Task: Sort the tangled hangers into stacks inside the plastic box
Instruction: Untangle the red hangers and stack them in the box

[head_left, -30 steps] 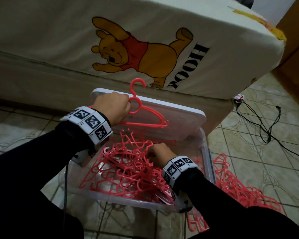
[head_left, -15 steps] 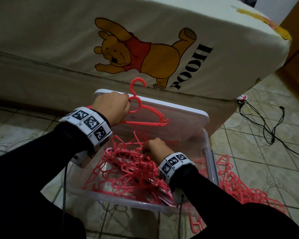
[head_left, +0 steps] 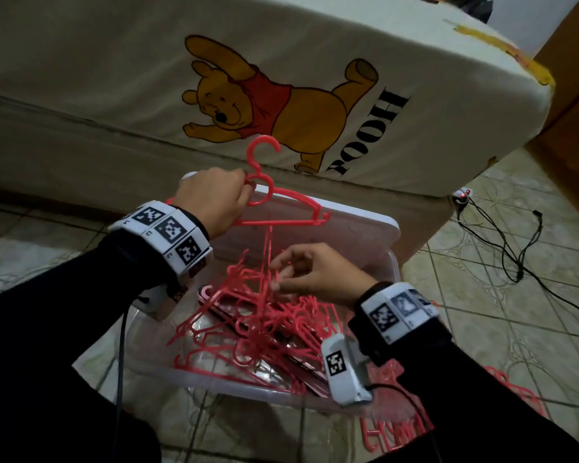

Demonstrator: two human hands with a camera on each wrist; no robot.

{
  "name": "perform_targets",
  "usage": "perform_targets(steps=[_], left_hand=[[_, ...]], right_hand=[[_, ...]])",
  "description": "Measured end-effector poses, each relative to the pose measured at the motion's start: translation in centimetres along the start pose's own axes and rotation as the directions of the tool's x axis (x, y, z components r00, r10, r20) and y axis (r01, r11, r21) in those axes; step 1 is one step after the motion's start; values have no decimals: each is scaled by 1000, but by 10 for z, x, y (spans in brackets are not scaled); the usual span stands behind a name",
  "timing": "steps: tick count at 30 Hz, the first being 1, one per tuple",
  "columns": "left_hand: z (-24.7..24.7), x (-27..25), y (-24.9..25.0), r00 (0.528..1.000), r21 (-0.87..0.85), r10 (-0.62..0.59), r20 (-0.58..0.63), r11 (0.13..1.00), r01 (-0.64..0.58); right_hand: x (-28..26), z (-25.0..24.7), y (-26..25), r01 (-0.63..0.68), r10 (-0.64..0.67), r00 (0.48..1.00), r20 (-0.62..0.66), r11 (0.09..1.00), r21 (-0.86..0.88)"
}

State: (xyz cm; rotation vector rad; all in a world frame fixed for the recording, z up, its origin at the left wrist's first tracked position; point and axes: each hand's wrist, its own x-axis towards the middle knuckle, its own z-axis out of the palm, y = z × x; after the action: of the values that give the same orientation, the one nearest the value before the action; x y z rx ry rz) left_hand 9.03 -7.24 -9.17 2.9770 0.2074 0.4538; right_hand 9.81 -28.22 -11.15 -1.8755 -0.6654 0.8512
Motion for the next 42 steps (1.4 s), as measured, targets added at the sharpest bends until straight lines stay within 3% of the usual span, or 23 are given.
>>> perform_targets(steps=[4,7,12,16,22,28,34,37,39,42], left_hand=[[-4,2,-1,1000,-78,-19,-24,997,17],[-3,2,0,999,-110,-29,-25,994,26],[-3,1,4,999,-123,-33,3,992,33],[-1,1,4,993,-197,33,117,980,-10],[3,-5,14,892,-363,194,407,931,-37],[8,-14,24,787,-353,315,530,926,-132],[14,-12,23,850,-207,333,408,941,-269],[12,-10,18,890,-116,321,324,947,-299],[12,-9,16,918,-38,292,267,955,-293],[9,-9,16,944,108,260,203,952,-286]], right_hand=[[-13,-13,-14,153,-131,984,-119,968,201],[-15,-17,-15,203,-162,968,-192,954,220],[-9,-12,-1,147,-121,951,-284,987,70],[-9,-18,0,150,-185,936,-299,979,-137],[-7,-32,-8,190,-297,898,-324,927,-322],[-6,-35,-14,229,-352,844,-405,919,-320],[-4,-38,-8,214,-333,817,-471,933,-288],[0,-45,5,129,-280,859,-429,928,-349],[4,-47,18,13,-207,923,-324,859,-512],[13,-39,47,-109,-30,986,-167,638,-762]])
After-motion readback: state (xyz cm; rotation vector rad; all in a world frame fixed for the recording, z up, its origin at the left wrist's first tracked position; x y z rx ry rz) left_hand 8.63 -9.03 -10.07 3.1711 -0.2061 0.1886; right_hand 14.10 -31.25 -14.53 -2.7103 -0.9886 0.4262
